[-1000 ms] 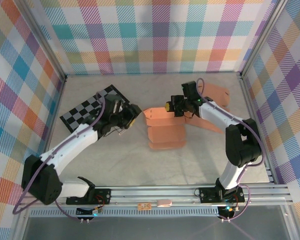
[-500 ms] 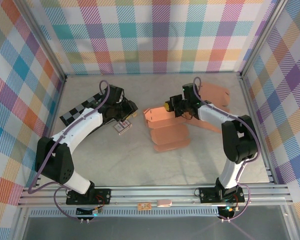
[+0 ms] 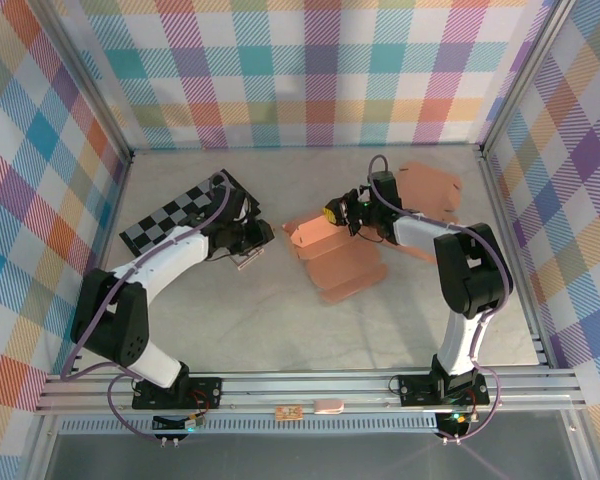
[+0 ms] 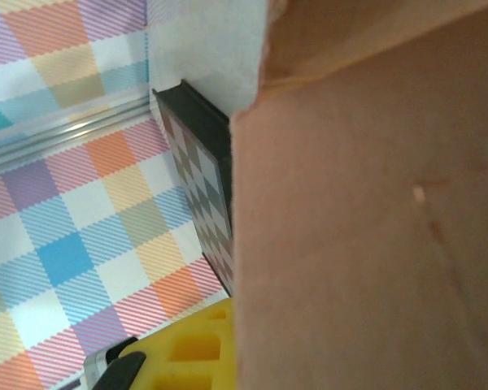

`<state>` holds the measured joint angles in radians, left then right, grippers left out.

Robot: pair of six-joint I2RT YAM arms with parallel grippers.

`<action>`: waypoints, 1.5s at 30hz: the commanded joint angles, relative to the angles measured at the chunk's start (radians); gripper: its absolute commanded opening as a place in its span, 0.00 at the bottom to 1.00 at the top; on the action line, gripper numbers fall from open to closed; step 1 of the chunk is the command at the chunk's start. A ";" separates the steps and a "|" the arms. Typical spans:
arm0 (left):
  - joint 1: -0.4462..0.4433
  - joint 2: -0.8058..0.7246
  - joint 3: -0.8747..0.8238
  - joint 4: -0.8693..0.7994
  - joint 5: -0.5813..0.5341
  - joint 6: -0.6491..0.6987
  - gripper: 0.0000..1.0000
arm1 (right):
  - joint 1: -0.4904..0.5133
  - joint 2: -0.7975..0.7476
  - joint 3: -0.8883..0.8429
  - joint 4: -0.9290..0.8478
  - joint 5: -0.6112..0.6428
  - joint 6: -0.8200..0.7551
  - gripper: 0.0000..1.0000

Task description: Fold the paper box

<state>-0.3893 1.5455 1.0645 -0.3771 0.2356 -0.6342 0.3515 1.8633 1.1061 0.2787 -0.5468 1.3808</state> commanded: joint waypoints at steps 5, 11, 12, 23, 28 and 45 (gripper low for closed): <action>0.009 0.050 -0.067 0.178 0.042 0.107 0.38 | -0.016 0.011 -0.057 0.104 -0.092 -0.089 0.00; -0.009 0.073 -0.133 0.369 0.133 0.207 0.37 | -0.024 0.010 -0.071 0.121 -0.107 -0.068 0.00; -0.010 0.071 -0.153 0.405 0.145 0.224 0.37 | -0.026 0.008 -0.068 0.122 -0.109 -0.066 0.00; -0.041 0.100 -0.247 0.589 0.205 0.339 0.41 | -0.038 0.002 -0.047 0.120 -0.136 -0.035 0.00; -0.064 0.147 -0.226 0.615 0.195 0.352 0.43 | -0.038 0.005 -0.063 0.150 -0.140 -0.029 0.00; -0.041 -0.166 -0.370 0.432 -0.029 0.363 0.50 | 0.155 -0.134 -0.140 0.163 0.198 0.209 0.00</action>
<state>-0.4599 1.4437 0.7292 0.1307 0.2485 -0.2958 0.4599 1.8111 0.9905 0.4465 -0.4843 1.5154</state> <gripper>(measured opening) 0.492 0.063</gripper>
